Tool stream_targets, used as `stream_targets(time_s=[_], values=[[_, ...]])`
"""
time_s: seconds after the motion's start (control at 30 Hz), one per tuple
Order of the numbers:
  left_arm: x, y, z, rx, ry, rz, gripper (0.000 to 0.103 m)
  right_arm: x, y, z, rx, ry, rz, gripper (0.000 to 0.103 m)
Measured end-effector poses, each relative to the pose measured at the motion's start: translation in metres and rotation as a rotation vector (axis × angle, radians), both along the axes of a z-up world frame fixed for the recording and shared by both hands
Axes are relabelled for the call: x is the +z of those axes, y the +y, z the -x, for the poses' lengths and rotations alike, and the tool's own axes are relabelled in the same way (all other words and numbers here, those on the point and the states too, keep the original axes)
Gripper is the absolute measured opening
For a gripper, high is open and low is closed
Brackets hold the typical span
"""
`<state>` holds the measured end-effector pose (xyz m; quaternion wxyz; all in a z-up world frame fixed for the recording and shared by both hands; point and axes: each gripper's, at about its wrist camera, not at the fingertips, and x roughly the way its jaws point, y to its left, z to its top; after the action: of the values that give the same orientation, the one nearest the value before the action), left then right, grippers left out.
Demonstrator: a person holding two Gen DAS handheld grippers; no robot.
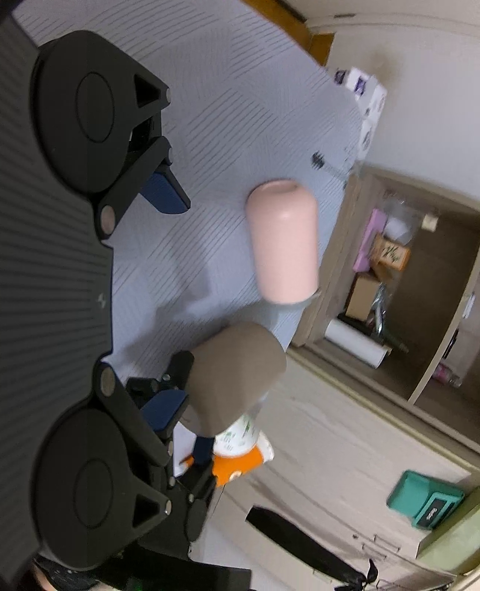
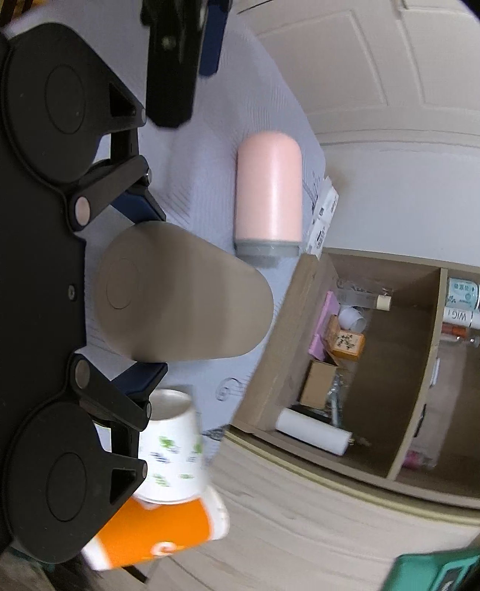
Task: Flip cup upright
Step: 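Close the right gripper around the taupe tumbler's body, then rotate the held tumbler with the right gripper until its open rim faces up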
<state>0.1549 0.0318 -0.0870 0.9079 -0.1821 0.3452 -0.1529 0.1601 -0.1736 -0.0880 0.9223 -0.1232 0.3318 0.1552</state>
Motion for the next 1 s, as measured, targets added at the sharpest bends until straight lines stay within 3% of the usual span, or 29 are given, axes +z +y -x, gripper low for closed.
stream_targets(time_s=[0.5,0.73,1.0], values=[[0.001,-0.023,0.03,-0.119,0.068,0.077,0.103,0.001,-0.029,0.066,-0.053,0.109,-0.138,0.083],[-0.008,-0.034,0.026,-0.181,0.139,0.149,0.103,-0.009,-0.044,0.067,-0.046,0.172,-0.241,0.083],[-0.023,-0.045,-0.008,-0.224,0.264,0.249,0.103,-0.005,-0.065,0.055,0.024,0.253,-0.357,0.084]])
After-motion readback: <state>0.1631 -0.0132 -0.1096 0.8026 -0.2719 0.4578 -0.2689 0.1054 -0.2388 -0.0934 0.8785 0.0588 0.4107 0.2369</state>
